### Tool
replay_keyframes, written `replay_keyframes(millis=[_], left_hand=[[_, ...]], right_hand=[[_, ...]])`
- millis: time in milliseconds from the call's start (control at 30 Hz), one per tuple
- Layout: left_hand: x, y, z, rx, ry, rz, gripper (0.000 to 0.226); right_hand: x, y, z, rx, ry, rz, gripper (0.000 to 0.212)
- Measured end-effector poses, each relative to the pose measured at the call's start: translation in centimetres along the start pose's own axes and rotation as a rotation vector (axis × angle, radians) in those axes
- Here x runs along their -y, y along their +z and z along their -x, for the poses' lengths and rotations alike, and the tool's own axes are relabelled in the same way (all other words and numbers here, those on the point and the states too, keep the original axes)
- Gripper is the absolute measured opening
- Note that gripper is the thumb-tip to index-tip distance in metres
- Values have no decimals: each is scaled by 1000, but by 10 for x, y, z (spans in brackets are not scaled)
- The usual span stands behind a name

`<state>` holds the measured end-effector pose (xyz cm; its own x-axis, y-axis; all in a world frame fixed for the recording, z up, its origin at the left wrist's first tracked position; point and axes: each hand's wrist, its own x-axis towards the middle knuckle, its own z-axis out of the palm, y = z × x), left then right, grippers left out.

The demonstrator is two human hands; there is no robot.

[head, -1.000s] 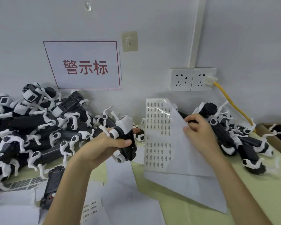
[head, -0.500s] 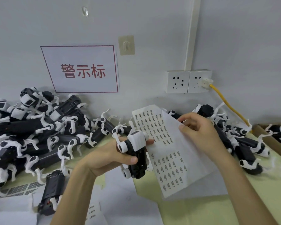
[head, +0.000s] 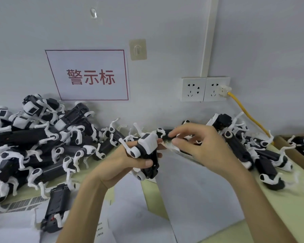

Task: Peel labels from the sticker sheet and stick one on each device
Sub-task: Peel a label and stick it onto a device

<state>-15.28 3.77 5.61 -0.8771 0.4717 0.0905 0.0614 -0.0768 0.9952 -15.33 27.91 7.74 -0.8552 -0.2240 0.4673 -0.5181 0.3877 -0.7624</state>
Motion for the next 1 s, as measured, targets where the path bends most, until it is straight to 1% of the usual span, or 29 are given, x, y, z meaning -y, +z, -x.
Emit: replay_keyframes(millis=[33,100,267,333,400,500,600,700,733,800,867,1000], left_hand=[[-1,0,0,-5,13,7,54],[-3,2,0,7,50,38,48],[-6,6,-1,-50,88,71,43],[-7,7,-1,-32,100,81,43],[-7,7,-2,-20,107,118,46],[-6,7,-3,-26,105,166,56],[-7,9,-3,2,128,216,48],[-6,10,-5,12,147,242,43],[-5,10,-5,6,147,244,44],[-5,9,-4,-2,145,228,49],[-6,9,-3,6,148,217,52],[-9,12,-1,39,167,190,47]], right_hand=[[4,4,1,45,-5,-16,11],[6,12,2,77,-2,5,16],[5,21,3,20,4,22,28],[5,23,3,-8,7,18,37],[5,25,2,-40,12,35,40],[3,26,2,-83,6,38,37],[2,26,1,-116,-15,19,28],[2,25,-1,-100,-20,-95,12],[2,25,-1,-89,-22,-127,15],[1,25,-2,-100,-20,-112,21],[0,26,-2,-118,-7,-90,18],[2,27,-1,-148,39,-121,12]])
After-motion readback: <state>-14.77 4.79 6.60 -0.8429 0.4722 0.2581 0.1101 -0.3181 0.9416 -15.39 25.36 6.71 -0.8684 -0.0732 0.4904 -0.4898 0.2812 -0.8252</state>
